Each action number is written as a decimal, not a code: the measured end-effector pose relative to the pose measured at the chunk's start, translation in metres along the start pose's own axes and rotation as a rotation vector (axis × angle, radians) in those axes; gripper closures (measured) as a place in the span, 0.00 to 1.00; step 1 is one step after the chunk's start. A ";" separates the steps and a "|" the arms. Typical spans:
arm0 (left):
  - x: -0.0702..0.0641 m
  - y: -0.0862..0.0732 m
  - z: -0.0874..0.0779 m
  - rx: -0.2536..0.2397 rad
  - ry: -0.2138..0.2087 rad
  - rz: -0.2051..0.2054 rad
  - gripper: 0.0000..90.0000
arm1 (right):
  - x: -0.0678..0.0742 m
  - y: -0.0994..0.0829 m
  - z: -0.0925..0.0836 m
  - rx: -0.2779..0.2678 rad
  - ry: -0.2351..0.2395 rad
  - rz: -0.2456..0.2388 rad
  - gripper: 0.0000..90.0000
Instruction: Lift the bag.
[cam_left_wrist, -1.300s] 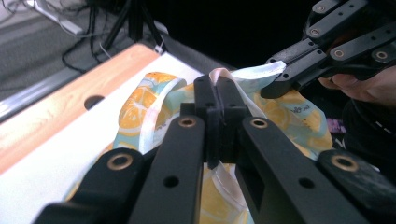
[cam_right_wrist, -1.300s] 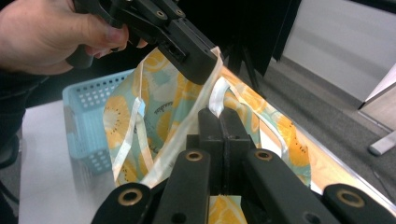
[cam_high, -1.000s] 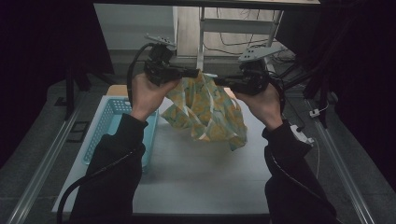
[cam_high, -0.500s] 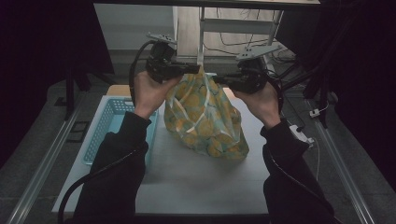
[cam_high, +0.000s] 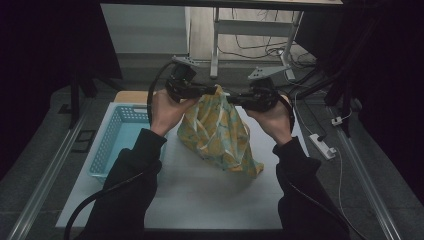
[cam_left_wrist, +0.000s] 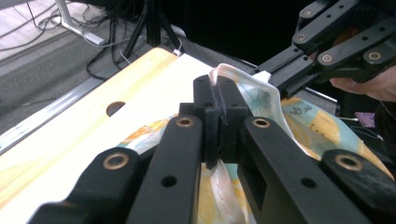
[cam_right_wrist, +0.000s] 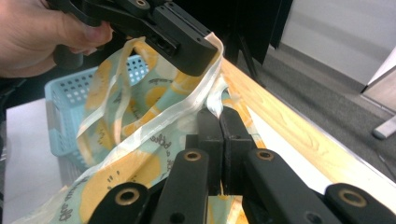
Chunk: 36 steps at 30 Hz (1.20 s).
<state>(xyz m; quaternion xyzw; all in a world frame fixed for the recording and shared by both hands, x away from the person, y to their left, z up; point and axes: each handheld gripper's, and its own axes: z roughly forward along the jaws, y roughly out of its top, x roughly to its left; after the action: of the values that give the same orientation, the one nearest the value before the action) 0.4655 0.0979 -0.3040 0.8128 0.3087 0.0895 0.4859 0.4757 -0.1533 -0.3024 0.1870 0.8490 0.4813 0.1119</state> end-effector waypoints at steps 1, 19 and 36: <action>0.001 -0.003 0.002 0.001 -0.005 -0.005 0.98 | -0.001 -0.003 0.001 0.002 0.000 0.004 0.99; -0.001 -0.029 -0.007 -0.004 0.009 0.023 0.63 | 0.000 -0.017 -0.003 -0.039 0.012 0.049 0.80; -0.006 -0.071 -0.032 -0.035 0.004 0.004 0.24 | 0.010 -0.032 -0.010 -0.039 0.013 0.084 0.52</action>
<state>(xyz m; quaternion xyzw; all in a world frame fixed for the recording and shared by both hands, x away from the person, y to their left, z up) 0.4166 0.1418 -0.3470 0.8046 0.3064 0.0977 0.4992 0.4567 -0.1719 -0.3251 0.2174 0.8316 0.5031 0.0897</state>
